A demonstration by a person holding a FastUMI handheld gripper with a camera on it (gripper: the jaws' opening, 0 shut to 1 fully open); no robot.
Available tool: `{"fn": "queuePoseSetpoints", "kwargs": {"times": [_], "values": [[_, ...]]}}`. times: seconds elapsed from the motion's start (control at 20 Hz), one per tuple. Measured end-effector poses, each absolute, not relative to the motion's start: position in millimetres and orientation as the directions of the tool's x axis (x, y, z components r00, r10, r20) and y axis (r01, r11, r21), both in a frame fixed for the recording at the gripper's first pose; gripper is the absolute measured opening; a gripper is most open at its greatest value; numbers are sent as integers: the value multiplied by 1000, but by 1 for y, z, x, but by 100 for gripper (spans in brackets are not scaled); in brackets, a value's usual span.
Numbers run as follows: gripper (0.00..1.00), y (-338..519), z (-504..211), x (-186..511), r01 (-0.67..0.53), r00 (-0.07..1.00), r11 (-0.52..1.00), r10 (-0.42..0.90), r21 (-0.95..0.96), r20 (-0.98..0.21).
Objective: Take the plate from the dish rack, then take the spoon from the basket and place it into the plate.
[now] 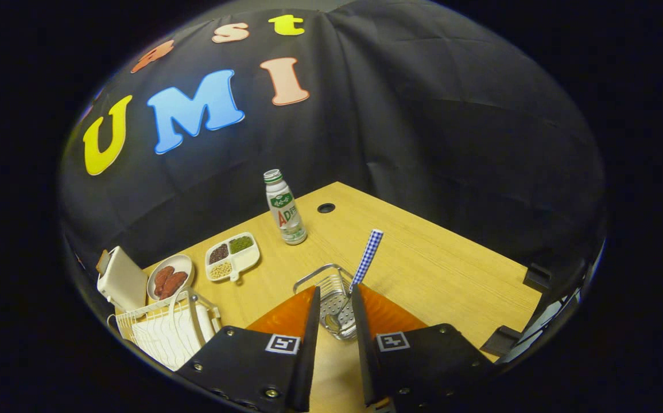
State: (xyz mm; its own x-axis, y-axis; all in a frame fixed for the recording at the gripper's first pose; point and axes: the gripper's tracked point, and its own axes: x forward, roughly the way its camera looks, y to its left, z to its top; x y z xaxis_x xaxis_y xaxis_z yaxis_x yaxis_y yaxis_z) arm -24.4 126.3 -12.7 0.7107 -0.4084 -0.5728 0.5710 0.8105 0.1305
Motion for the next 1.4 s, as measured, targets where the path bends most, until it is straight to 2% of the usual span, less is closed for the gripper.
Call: {"fn": "queuePoseSetpoints", "kwargs": {"times": [0.4, 0.7, 0.8, 0.85, 0.9, 1.0, 1.1, 1.4], "values": [[34, 88, -39, 6, 652, 644, 746, -449, 136, -620], [34, 81, -65, 19, 669, 617, 727, -428, 154, -661], [15, 83, -59, 22, 666, 623, 726, -417, 171, -662], [15, 83, -58, 27, 658, 635, 730, -405, 186, -658], [10, 86, -60, 27, 663, 626, 728, -412, 174, -662], [10, 91, -59, 32, 652, 633, 737, -402, 176, -662], [2, 91, -58, 32, 653, 623, 741, -409, 155, -667], [2, 97, -25, 39, 623, 656, 774, -436, 115, -616]]}}
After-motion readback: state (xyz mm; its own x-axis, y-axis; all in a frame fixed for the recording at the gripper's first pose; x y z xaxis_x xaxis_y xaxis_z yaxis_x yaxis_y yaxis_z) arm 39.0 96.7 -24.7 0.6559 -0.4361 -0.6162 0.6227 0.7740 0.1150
